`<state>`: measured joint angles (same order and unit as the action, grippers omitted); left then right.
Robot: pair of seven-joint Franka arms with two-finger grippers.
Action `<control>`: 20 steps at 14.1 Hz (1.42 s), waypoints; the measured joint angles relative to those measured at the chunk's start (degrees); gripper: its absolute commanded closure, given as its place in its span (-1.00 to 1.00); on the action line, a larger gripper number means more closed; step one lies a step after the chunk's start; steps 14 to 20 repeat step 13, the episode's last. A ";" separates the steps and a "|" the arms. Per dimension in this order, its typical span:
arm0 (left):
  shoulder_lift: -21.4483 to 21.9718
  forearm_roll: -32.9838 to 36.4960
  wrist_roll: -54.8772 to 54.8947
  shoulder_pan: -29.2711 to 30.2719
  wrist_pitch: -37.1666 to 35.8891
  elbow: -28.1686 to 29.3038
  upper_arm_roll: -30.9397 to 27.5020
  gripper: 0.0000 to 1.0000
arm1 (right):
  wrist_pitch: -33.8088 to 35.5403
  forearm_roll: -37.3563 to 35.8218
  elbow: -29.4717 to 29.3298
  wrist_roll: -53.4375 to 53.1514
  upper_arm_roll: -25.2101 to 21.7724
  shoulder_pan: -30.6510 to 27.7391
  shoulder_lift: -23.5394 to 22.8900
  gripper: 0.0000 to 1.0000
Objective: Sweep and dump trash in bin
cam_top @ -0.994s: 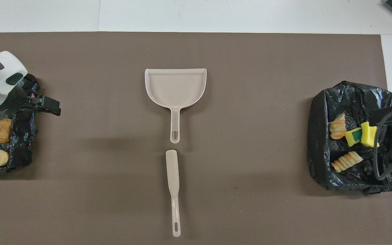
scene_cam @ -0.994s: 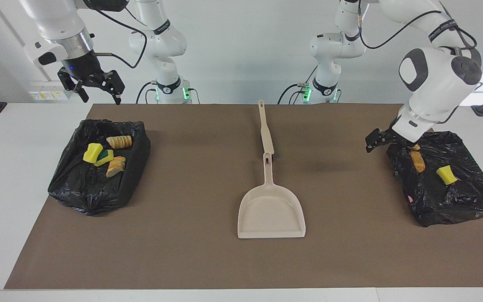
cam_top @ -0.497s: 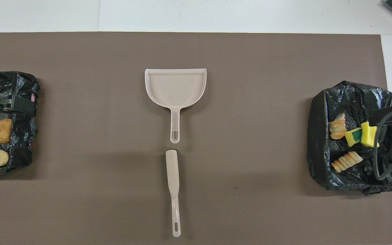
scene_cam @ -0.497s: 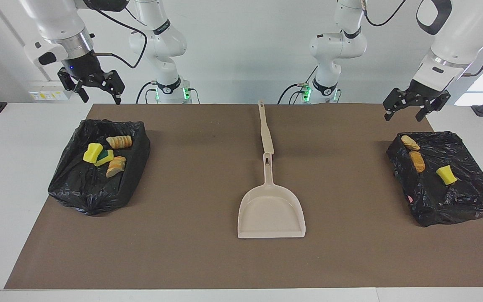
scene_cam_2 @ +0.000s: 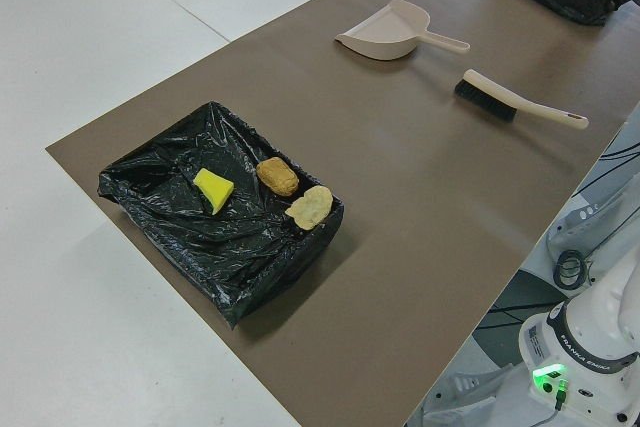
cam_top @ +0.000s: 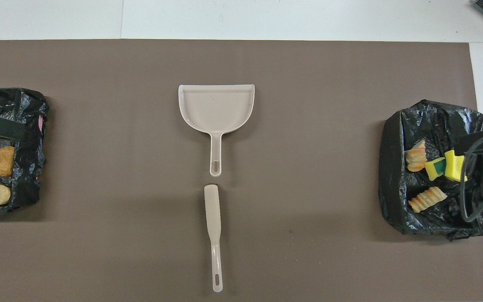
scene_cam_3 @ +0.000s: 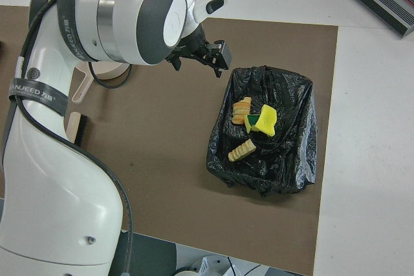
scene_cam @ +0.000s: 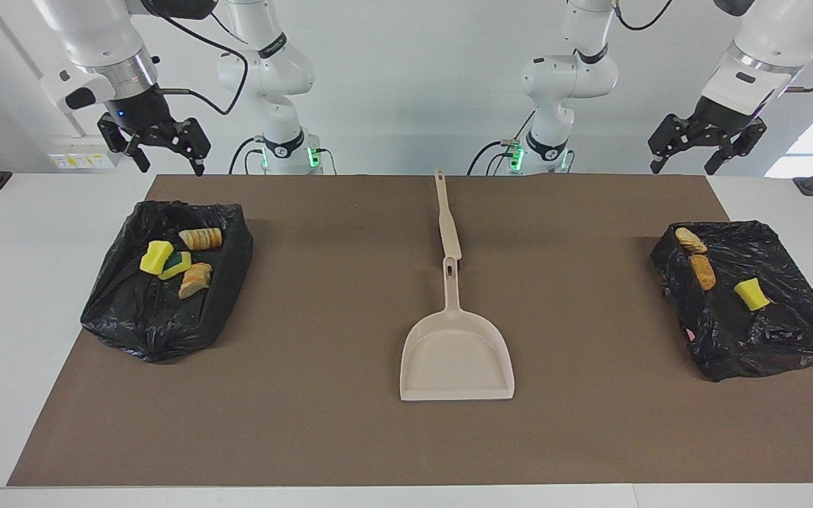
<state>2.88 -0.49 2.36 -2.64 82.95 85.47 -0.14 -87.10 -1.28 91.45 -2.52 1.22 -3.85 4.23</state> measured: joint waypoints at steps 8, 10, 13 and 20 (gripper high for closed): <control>2.21 0.00 -0.04 0.08 -0.37 2.14 -0.40 -1.00 | 0.06 0.02 0.00 0.00 0.04 0.01 0.00 -1.00; 2.21 0.00 -0.04 0.09 -0.37 2.18 -0.42 -1.00 | 0.41 0.03 0.00 0.00 0.32 0.02 0.00 -1.00; 2.22 0.00 -0.04 0.12 -0.32 2.18 -0.47 -1.00 | 0.61 0.03 0.01 0.00 0.52 0.03 0.11 -1.00; 2.22 0.00 -0.04 0.12 -0.32 2.18 -0.47 -1.00 | 0.61 0.03 0.01 0.00 0.52 0.03 0.11 -1.00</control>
